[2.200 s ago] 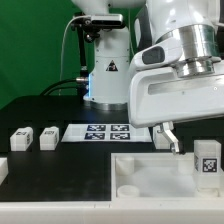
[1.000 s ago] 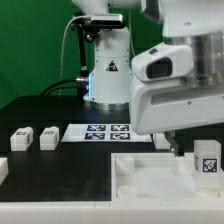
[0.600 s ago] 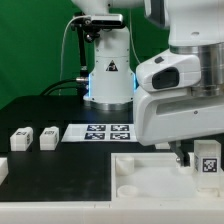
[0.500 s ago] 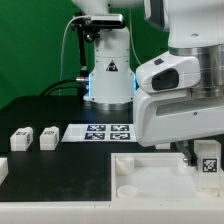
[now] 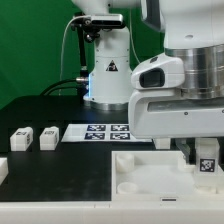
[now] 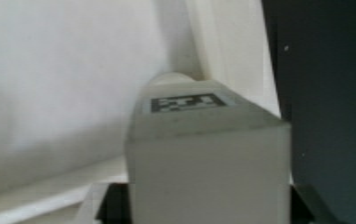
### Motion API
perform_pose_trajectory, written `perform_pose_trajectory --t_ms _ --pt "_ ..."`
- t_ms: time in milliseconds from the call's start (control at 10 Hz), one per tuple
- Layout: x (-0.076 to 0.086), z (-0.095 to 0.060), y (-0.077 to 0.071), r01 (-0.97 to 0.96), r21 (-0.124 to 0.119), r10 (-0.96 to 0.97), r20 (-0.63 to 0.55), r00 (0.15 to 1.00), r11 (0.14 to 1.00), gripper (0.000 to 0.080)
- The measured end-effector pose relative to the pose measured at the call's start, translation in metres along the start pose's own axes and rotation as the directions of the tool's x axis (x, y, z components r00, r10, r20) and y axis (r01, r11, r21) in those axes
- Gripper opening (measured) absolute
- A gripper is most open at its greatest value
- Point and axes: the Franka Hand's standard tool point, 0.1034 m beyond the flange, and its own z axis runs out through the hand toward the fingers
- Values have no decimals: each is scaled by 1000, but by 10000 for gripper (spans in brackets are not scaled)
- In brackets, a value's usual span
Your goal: Assemble one leg
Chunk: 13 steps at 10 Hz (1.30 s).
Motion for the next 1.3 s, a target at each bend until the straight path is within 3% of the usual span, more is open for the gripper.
perform_pose_trajectory --t_ms 200,300,500,700,800,1100,1200,1300 --pt "6 0 1 -392 44 394 -54 918 919 300" --pt "5 -1 1 -504 42 506 -56 861 862 300" --pt "5 0 4 -798 68 801 -51 597 599 300" --pt "2 1 8 -922 102 928 -29 372 373 300" --pt "1 1 8 -937 107 943 -27 331 332 300" --pt "-1 1 4 -884 99 890 -42 455 457 340" --pt "-4 -1 -4 -789 92 795 -59 604 607 515" --pt "-7 -2 -10 -677 83 682 -72 728 732 619"
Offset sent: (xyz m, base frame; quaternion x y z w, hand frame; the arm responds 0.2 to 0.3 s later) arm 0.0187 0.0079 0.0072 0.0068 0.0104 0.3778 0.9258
